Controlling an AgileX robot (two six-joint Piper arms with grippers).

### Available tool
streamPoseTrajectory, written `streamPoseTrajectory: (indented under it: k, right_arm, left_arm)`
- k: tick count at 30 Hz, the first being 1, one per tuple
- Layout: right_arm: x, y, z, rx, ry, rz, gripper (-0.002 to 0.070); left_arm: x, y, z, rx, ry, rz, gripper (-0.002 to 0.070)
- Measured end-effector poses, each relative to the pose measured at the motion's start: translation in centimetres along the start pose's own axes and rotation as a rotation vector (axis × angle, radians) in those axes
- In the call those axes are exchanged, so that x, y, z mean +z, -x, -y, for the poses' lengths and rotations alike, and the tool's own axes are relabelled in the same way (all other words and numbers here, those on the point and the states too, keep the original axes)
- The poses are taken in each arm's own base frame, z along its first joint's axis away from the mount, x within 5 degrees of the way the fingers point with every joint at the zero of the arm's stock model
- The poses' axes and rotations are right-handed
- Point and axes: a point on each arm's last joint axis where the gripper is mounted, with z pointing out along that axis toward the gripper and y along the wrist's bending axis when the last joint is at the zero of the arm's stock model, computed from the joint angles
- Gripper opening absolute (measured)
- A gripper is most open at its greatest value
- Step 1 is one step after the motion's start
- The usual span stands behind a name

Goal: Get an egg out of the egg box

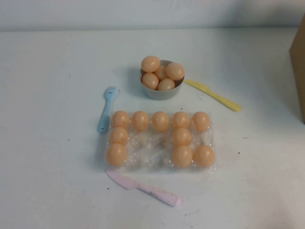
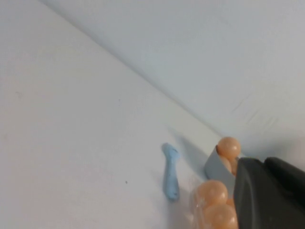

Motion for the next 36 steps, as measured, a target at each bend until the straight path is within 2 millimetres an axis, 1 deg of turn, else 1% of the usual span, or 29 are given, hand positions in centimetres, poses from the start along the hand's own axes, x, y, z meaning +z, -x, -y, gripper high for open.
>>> streamPoseTrajectory:
  k: [9,12,15,17,19,22,24,25,26,28,30,33,36]
  right_arm:
    - [0.0,0.0,0.0,0.000,0.000,0.000,-0.0017]
    - [0.0,0.0,0.0,0.000,0.000,0.000,-0.0017]
    - [0.0,0.0,0.0,0.000,0.000,0.000,-0.0017]
    - [0.0,0.0,0.0,0.000,0.000,0.000,-0.0017]
    - [0.0,0.0,0.0,0.000,0.000,0.000,-0.0017]
    - [0.0,0.0,0.0,0.000,0.000,0.000,-0.0017]
    - [0.0,0.0,0.0,0.000,0.000,-0.002,-0.0017]
    - [0.0,0.0,0.0,0.000,0.000,-0.002,-0.0017]
    - [0.0,0.0,0.0,0.000,0.000,-0.002,-0.0017]
    - [0.0,0.0,0.0,0.000,0.000,-0.002,-0.0017]
    - [0.0,0.0,0.0,0.000,0.000,-0.002,-0.0017]
    - [0.0,0.0,0.0,0.000,0.000,-0.002,-0.0017]
    - [0.0,0.0,0.0,0.000,0.000,-0.002,-0.0017]
  left_arm:
    - [-0.1,1.2,0.0,-0.031,-0.006,0.135,-0.0003]
    - [-0.1,1.6,0.0,-0.079,-0.011,0.181,-0.0003]
    - [-0.1,1.4,0.1,-0.092,-0.013,0.150,-0.0003]
    - [-0.2,1.0,0.8,-0.036,-0.026,0.029,-0.0003]
    - [-0.4,1.1,1.8,0.018,-0.043,-0.057,-0.0003]
    - [-0.4,2.0,3.6,0.146,-0.061,-0.185,-0.0003]
    - [-0.2,3.0,5.0,0.265,-0.077,-0.269,-0.0003]
    - [0.0,3.5,5.4,0.288,-0.082,-0.284,-0.0003]
    - [0.3,4.1,6.3,0.370,-0.099,-0.342,-0.0003]
    - [1.0,5.2,7.4,0.457,-0.119,-0.405,-0.0003]
    - [2.3,6.3,8.6,0.551,-0.144,-0.483,-0.0003]
    - [4.2,7.5,9.5,0.636,-0.153,-0.559,-0.0003]
    - [6.3,8.5,10.0,0.691,-0.138,-0.618,-0.0003]
